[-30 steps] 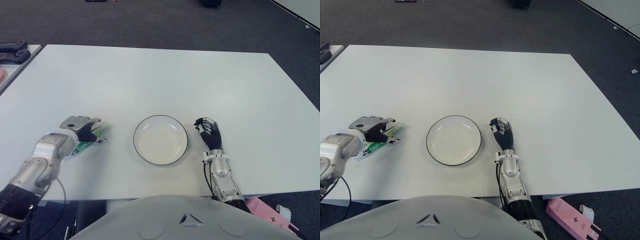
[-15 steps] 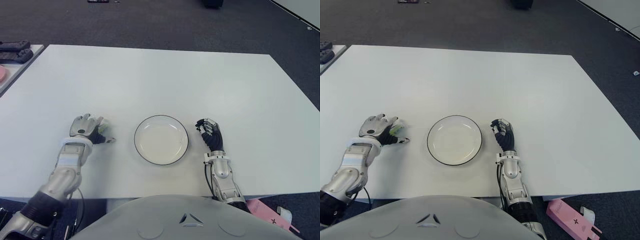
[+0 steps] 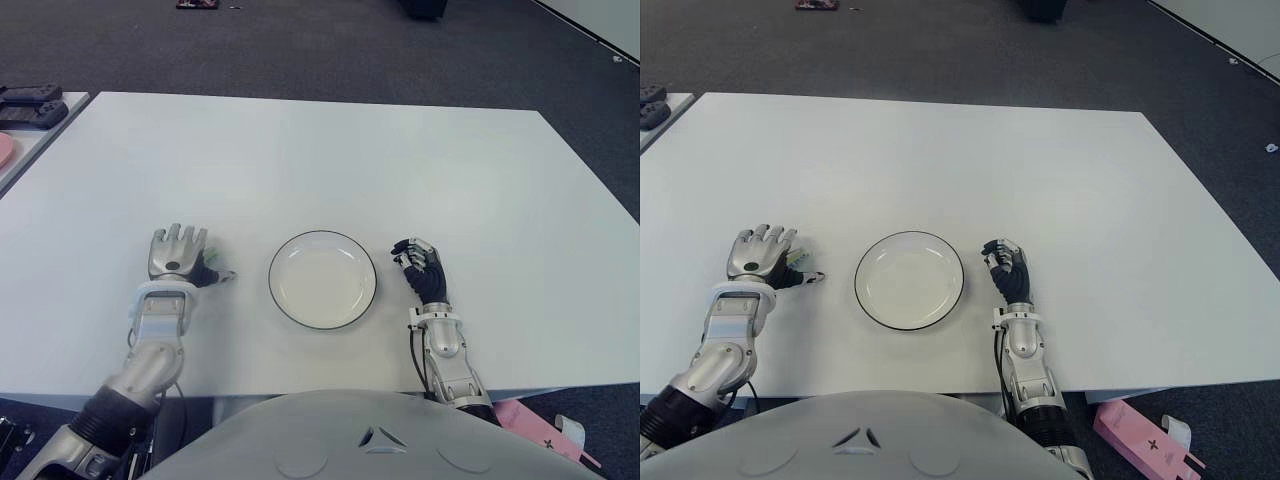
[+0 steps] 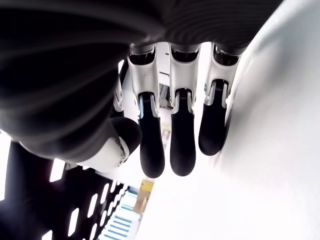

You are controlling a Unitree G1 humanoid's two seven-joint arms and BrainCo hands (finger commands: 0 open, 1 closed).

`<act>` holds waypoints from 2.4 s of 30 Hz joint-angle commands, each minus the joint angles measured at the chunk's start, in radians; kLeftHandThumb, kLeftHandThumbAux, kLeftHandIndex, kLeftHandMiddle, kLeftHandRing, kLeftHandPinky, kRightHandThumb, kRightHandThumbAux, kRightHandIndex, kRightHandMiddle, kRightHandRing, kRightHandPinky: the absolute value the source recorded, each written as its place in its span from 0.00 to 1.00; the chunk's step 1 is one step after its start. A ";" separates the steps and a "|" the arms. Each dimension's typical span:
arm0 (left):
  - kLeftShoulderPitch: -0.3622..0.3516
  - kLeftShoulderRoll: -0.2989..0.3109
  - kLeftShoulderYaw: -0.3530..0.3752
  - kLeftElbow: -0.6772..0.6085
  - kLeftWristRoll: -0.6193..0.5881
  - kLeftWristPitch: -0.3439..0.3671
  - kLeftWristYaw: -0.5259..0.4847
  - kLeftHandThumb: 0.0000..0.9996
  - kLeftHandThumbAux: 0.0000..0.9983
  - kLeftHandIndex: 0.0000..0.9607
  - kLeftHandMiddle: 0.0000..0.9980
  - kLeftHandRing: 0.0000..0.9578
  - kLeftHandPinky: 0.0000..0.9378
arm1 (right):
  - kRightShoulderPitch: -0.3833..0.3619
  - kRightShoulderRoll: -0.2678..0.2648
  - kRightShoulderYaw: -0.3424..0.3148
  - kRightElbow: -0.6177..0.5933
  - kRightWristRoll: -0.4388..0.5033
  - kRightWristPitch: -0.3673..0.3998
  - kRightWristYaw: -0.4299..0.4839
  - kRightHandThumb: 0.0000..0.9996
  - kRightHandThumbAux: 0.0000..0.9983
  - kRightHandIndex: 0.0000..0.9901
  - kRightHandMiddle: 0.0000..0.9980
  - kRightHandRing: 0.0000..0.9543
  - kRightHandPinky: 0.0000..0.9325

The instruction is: Put the toothpaste on the table into the plate.

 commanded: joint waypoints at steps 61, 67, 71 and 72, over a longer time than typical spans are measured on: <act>0.164 -0.055 0.190 0.120 -0.652 -0.127 -0.204 0.71 0.71 0.46 0.76 0.79 0.83 | 0.042 -0.029 -0.025 0.032 -0.013 0.031 0.008 0.71 0.74 0.43 0.51 0.53 0.51; 0.134 -0.030 0.217 0.152 -0.780 -0.138 -0.289 0.71 0.71 0.46 0.77 0.80 0.82 | 0.037 -0.032 -0.027 0.039 -0.016 0.027 0.003 0.70 0.74 0.43 0.50 0.53 0.53; 0.121 -0.017 0.230 0.150 -0.832 -0.132 -0.325 0.71 0.71 0.46 0.77 0.80 0.82 | 0.033 -0.036 -0.027 0.047 -0.022 0.024 0.000 0.70 0.74 0.43 0.50 0.54 0.53; 0.119 -0.015 0.231 0.149 -0.840 -0.130 -0.328 0.71 0.71 0.46 0.77 0.80 0.82 | 0.032 -0.037 -0.027 0.048 -0.022 0.025 -0.001 0.70 0.74 0.43 0.50 0.54 0.53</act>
